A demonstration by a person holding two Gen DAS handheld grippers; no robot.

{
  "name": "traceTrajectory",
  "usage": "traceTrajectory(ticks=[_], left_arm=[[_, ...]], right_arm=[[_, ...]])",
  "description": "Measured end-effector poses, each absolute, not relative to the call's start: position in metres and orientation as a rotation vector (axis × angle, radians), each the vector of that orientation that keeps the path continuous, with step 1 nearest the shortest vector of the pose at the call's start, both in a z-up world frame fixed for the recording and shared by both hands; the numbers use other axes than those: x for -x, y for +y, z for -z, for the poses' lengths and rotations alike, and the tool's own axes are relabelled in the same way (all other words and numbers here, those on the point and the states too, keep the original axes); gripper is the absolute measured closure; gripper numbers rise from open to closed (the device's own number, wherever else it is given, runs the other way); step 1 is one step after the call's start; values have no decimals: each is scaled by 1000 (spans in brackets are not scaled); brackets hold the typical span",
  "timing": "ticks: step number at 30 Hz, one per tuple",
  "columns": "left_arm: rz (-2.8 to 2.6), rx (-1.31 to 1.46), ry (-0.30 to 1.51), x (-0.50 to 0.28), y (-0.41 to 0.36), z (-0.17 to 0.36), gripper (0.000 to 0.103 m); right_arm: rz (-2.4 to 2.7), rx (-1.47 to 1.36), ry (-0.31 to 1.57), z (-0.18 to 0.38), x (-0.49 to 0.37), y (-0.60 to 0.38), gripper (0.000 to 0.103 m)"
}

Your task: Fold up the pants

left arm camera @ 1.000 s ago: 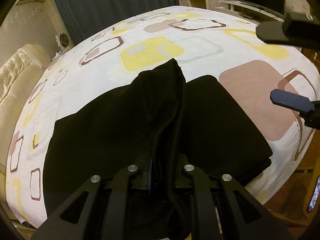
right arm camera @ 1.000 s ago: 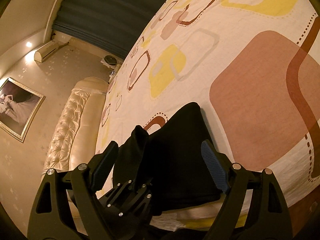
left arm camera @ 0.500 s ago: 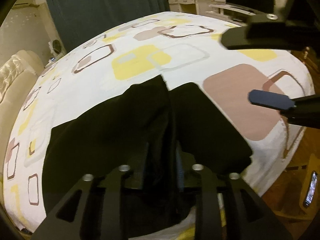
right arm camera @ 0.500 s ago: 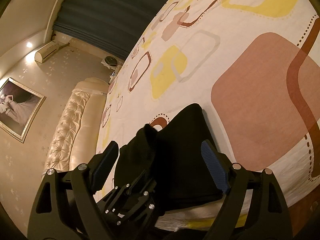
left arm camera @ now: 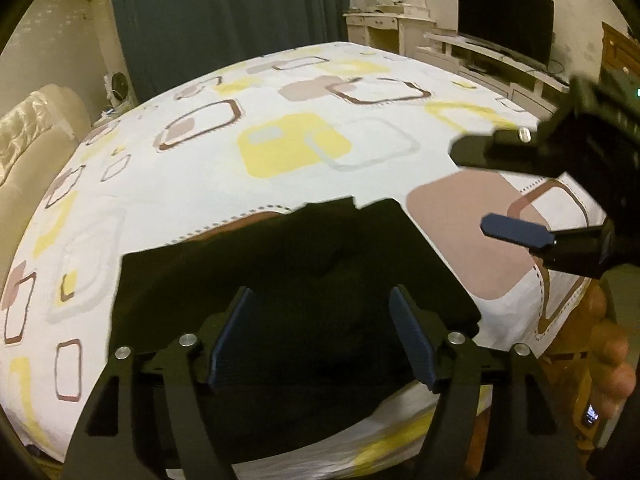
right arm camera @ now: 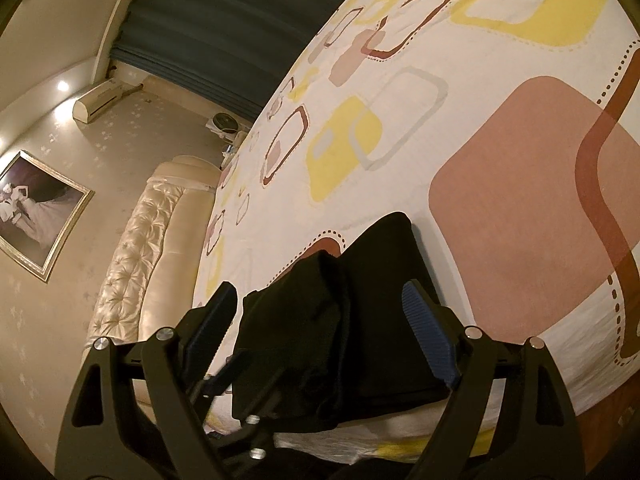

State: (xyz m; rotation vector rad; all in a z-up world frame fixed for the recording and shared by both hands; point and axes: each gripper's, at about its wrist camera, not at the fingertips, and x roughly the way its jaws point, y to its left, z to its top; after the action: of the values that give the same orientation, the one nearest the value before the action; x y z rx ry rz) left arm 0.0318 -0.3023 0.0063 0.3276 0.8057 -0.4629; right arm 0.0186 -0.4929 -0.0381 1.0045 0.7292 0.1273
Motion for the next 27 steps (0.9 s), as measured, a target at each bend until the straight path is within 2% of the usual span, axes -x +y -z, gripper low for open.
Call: traceTrajectory(ticks=[5, 11, 18, 27], left_arm=[[454, -262, 814, -40, -275, -21, 33], [429, -125, 841, -56, -202, -30, 28], [368, -62, 872, -67, -105, -12, 25], [323, 14, 903, -66, -55, 9, 24]], right_arm=[[-140, -990, 743, 37, -20, -490, 18], [-160, -968, 756, 34, -22, -482, 18], [-187, -932, 812, 43, -30, -463, 18], [-210, -869, 924, 66, -51, -436, 18]])
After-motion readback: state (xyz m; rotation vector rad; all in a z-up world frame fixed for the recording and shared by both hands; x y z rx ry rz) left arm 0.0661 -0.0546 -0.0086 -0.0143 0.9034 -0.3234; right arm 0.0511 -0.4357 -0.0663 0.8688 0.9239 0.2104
